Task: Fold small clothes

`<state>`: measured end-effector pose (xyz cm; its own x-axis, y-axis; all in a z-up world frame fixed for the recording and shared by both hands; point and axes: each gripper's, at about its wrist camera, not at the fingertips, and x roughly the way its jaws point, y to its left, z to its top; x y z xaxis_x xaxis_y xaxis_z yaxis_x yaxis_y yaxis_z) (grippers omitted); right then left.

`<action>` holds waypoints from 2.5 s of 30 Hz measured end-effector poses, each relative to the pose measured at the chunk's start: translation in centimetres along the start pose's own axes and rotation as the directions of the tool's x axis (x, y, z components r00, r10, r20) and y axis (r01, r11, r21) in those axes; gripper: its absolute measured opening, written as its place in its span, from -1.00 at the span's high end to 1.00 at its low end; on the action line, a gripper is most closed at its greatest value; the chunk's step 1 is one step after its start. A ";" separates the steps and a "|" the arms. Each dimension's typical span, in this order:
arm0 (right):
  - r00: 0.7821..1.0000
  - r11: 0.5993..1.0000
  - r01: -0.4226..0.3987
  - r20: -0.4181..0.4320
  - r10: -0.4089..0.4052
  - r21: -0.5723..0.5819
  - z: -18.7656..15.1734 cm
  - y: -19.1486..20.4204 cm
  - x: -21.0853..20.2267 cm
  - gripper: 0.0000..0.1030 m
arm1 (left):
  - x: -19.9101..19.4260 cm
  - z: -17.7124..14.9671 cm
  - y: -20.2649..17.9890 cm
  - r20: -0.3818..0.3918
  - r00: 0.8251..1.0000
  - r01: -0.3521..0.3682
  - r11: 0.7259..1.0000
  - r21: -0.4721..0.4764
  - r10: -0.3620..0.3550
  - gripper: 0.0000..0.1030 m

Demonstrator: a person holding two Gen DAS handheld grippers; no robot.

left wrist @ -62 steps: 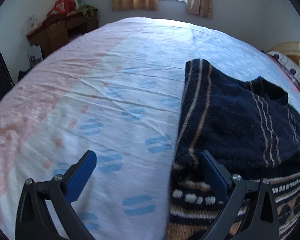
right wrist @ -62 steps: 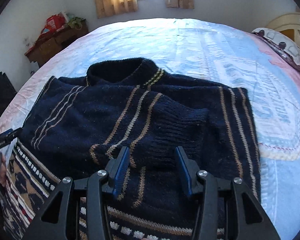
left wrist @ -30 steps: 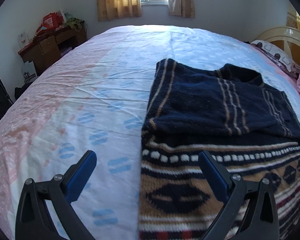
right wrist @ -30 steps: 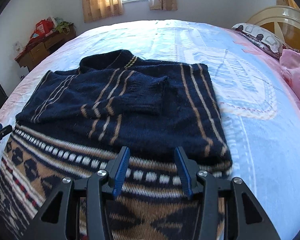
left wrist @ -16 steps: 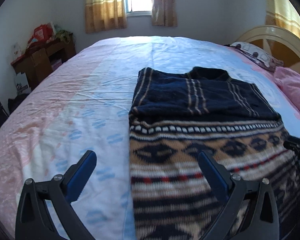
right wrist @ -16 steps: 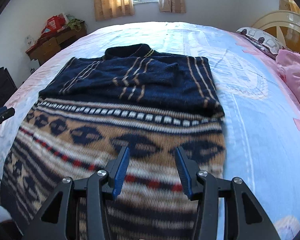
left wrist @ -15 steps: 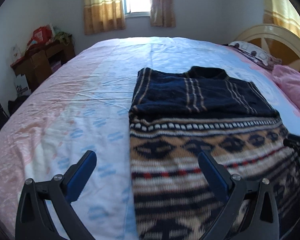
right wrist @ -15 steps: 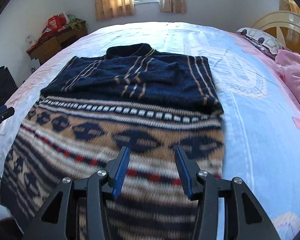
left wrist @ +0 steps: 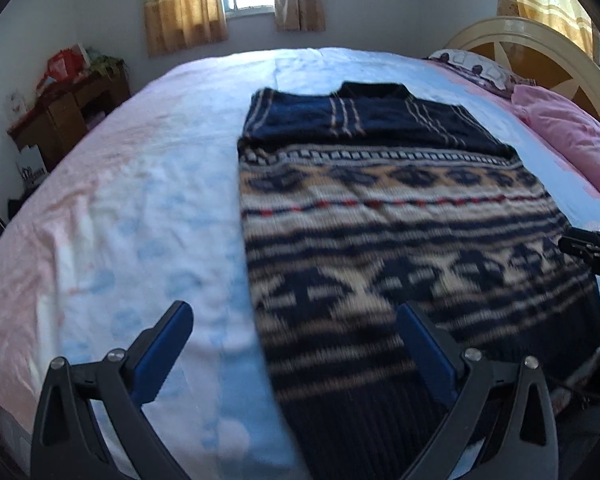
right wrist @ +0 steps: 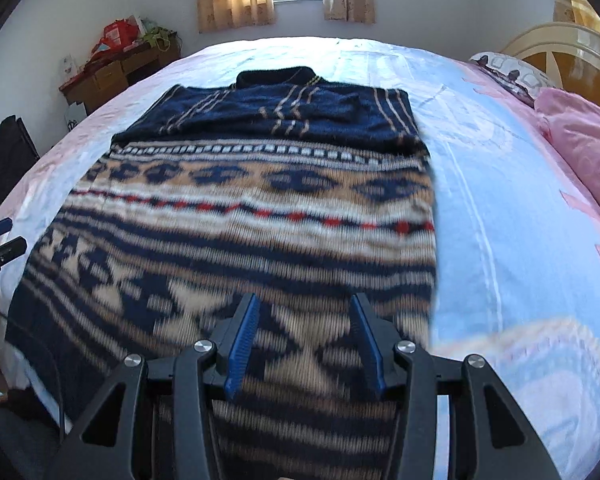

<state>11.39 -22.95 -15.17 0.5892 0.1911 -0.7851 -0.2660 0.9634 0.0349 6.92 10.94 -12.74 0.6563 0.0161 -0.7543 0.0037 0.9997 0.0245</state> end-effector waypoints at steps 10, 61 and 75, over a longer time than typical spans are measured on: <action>0.997 0.997 0.078 -0.001 -0.078 0.020 -5.9 -1.5 -3.7 0.05 | -1.4 -3.0 0.3 -0.022 0.998 0.064 0.995 -0.078 -0.066 -0.98; 0.990 0.980 -0.134 -0.034 0.140 0.147 -10.6 -3.0 -5.4 0.31 | -1.3 -6.2 -1.3 -0.060 0.959 0.275 0.960 -0.054 -0.278 -0.17; 0.973 0.970 -0.183 0.168 0.156 0.159 -10.1 -3.8 -8.5 0.87 | -3.0 -5.3 0.9 0.080 0.906 0.423 0.898 -0.123 -0.415 0.76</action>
<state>-0.30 -30.18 -14.92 0.6602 0.3678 -0.6548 -0.2444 0.9296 0.2758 1.02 11.86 -13.93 0.6534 -0.4022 -0.6413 0.1881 0.9069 -0.3771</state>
